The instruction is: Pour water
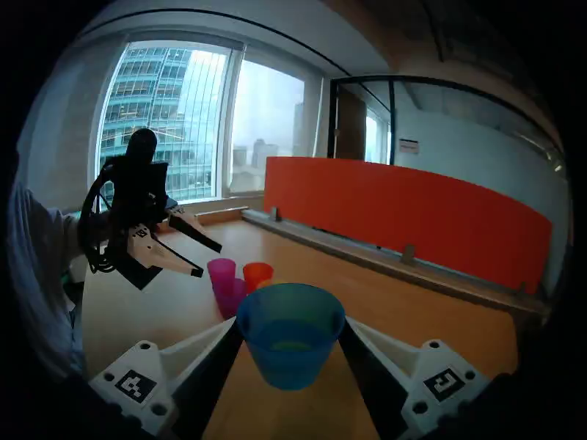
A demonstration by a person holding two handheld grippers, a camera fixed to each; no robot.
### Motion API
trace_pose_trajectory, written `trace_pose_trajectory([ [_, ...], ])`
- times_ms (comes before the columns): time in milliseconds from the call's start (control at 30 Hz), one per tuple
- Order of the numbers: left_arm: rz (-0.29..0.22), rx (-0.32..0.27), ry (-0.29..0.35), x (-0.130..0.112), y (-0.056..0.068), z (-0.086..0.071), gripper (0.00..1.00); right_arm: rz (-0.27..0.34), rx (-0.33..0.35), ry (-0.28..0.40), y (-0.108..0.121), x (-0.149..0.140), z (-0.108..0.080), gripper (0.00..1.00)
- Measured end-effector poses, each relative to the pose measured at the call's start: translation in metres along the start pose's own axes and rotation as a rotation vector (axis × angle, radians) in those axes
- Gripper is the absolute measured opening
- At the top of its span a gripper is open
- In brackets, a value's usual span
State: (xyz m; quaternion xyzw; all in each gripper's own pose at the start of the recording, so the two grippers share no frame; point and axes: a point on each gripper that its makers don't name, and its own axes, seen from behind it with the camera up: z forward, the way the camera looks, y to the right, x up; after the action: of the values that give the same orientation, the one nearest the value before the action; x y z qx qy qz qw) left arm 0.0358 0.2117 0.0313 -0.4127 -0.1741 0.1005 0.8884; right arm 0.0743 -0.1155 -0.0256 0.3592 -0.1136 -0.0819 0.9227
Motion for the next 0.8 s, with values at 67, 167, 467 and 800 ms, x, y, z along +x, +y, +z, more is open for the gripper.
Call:
trace_pose_trajectory([
  [67, 0.002, -0.002, -0.001, 0.000, 0.001, 0.001, 1.00, 0.001, -0.008, 0.012, 0.001, 0.004, -0.002, 0.91],
  [167, 0.006, -0.007, -0.003, 0.000, 0.004, 0.004, 1.00, 0.003, -0.019, 0.029, 0.003, 0.011, -0.004, 0.91],
  [467, 0.020, -0.028, -0.022, -0.004, 0.012, 0.017, 1.00, 0.003, -0.044, 0.073, 0.008, 0.029, -0.011, 0.91],
  [800, 0.031, -0.051, -0.045, -0.009, 0.022, 0.040, 1.00, 0.014, -0.068, 0.114, 0.014, 0.047, -0.017, 0.91],
])
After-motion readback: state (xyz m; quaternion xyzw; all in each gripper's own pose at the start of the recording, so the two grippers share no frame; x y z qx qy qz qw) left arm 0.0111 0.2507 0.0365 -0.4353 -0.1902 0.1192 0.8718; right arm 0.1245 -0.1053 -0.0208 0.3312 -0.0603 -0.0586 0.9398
